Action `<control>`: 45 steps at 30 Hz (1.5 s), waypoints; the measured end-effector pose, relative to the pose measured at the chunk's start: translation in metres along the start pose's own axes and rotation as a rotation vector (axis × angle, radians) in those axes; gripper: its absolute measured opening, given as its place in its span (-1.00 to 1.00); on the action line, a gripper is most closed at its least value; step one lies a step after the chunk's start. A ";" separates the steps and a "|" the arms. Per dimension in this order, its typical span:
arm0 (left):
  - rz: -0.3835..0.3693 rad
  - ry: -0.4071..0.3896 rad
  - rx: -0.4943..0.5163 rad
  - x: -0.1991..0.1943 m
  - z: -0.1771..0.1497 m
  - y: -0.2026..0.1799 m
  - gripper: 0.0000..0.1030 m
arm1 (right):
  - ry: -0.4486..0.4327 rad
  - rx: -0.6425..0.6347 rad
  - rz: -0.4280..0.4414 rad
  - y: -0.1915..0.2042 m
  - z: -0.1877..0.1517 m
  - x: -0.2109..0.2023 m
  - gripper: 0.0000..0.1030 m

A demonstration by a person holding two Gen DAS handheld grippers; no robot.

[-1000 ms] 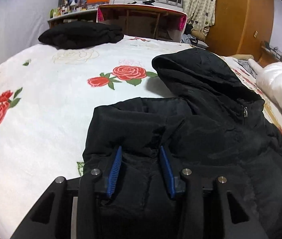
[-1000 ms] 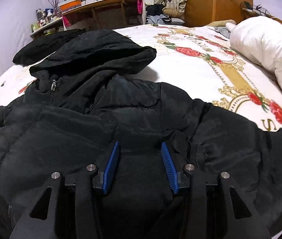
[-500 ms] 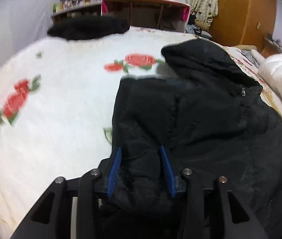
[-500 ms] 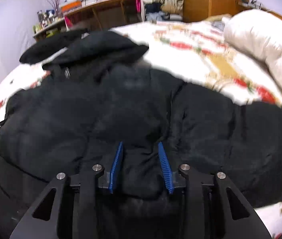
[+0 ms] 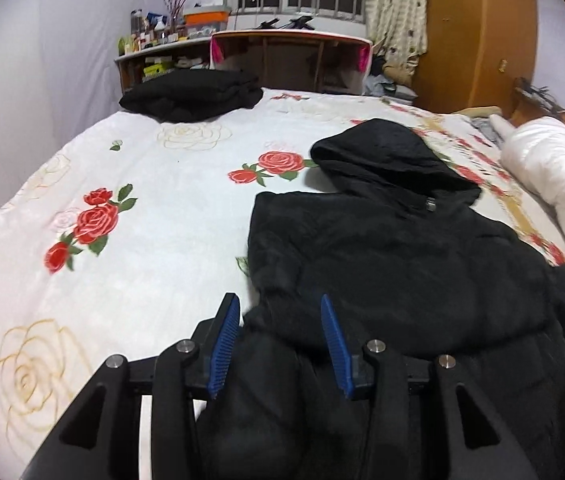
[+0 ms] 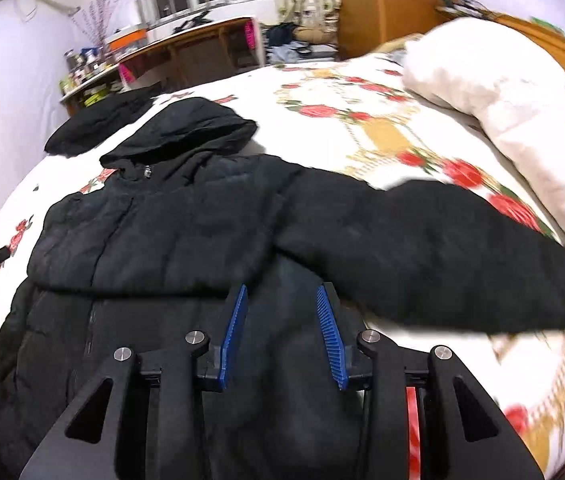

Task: Fold large clothes
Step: 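Move the right gripper to the other sleeve cuff and close on it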

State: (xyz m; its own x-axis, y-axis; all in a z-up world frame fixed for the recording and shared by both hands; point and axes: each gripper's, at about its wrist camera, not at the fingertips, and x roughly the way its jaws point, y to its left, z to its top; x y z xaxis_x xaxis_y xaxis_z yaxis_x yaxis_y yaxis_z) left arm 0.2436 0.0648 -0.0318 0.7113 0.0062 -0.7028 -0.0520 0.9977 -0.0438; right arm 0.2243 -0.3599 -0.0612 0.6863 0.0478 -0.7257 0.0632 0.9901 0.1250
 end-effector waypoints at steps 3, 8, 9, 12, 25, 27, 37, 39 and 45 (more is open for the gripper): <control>-0.018 -0.007 0.006 -0.028 -0.014 -0.004 -0.13 | 0.012 0.066 -0.023 -0.021 -0.015 -0.024 -0.27; -0.056 0.004 0.011 -0.063 -0.033 -0.013 -0.10 | -0.009 0.132 -0.048 -0.043 -0.029 -0.061 -0.24; -0.060 0.003 0.013 -0.069 -0.037 -0.014 -0.08 | -0.012 0.136 -0.050 -0.045 -0.029 -0.065 -0.01; -0.082 0.000 0.027 -0.086 -0.045 -0.022 -0.01 | -0.038 0.161 -0.050 -0.055 -0.034 -0.085 0.31; -0.132 -0.002 0.061 -0.099 -0.046 -0.047 0.11 | -0.038 0.287 -0.095 -0.098 -0.047 -0.100 0.31; -0.135 0.003 0.068 -0.096 -0.046 -0.053 0.12 | -0.028 0.325 -0.097 -0.110 -0.049 -0.093 0.31; -0.147 0.022 0.105 -0.063 -0.033 -0.086 0.12 | -0.009 0.446 -0.165 -0.171 -0.049 -0.060 0.32; -0.152 0.027 0.117 -0.054 -0.029 -0.095 0.12 | -0.003 0.488 -0.168 -0.186 -0.050 -0.052 0.32; -0.166 0.035 0.155 -0.026 -0.018 -0.125 0.12 | 0.024 0.615 -0.188 -0.233 -0.055 -0.021 0.33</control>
State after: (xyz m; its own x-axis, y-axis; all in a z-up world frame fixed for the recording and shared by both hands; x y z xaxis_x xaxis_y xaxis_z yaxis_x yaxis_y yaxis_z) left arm 0.2191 -0.0609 -0.0205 0.6762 -0.1581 -0.7195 0.1736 0.9834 -0.0529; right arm 0.1554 -0.5841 -0.1127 0.6072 -0.1094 -0.7870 0.5895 0.7262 0.3539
